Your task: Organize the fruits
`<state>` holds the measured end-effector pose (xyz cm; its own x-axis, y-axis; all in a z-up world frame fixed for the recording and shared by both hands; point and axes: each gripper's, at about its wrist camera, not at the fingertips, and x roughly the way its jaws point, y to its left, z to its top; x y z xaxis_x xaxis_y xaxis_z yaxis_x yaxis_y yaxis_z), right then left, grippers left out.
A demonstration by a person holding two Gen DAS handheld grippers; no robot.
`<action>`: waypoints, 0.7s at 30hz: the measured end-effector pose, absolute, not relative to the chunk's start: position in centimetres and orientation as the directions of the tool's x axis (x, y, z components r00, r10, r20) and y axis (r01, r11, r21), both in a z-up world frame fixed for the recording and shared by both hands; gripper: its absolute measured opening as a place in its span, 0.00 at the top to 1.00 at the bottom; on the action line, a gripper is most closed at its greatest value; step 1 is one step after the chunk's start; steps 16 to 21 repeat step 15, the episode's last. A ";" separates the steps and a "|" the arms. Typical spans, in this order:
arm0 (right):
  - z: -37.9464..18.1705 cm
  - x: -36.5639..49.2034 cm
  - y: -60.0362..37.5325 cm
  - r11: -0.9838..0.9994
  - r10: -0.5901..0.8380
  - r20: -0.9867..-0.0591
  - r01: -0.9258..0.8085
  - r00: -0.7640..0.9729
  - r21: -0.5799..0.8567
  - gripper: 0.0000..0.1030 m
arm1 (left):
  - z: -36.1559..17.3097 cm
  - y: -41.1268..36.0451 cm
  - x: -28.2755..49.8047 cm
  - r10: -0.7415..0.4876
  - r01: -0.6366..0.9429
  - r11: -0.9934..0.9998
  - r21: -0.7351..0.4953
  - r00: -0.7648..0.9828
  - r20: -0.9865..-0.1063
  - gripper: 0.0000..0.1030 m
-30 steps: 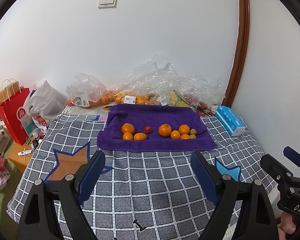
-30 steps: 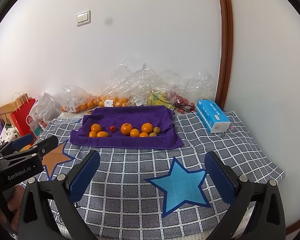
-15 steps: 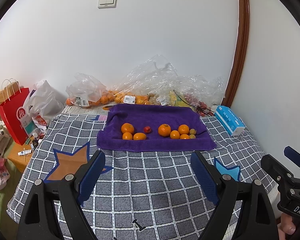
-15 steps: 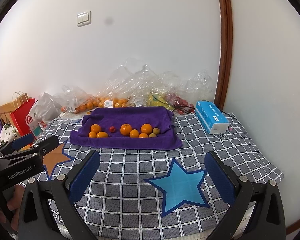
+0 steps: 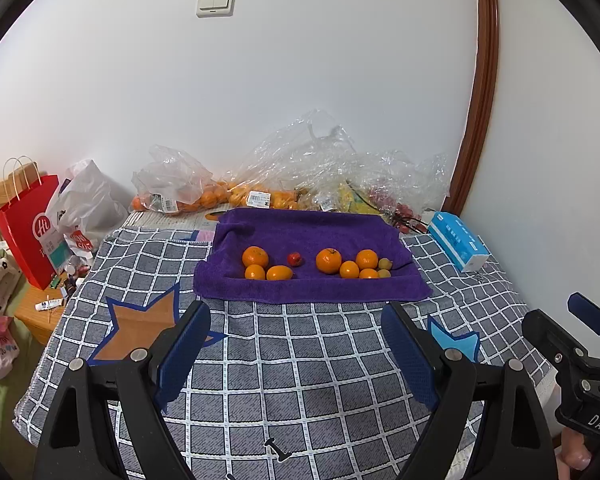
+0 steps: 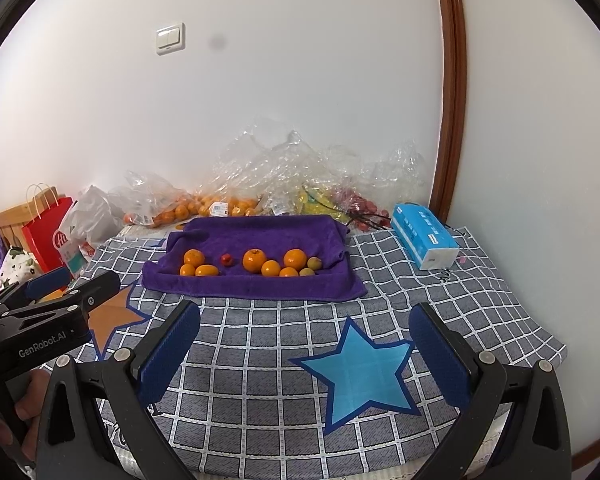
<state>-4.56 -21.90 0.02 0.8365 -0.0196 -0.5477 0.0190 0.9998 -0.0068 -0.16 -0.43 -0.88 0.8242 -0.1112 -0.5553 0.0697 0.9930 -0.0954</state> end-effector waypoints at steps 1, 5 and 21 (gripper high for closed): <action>0.0 -4.6 -21.9 1.000 -0.019 -0.548 0.019 0.837 -0.007 0.00 | -0.9 -0.4 -0.2 -0.111 0.070 0.993 -0.095 0.824 -0.555 0.16; 0.1 -4.6 -21.8 1.000 -0.019 -0.546 0.018 0.838 -0.006 0.00 | -0.8 -0.6 -0.2 -0.112 0.071 0.993 -0.094 0.824 -0.555 0.16; 0.2 -4.6 -21.5 1.000 -0.012 -0.543 0.008 0.839 -0.010 0.00 | -0.8 -0.5 -0.1 -0.106 0.064 0.994 -0.093 0.821 -0.562 0.16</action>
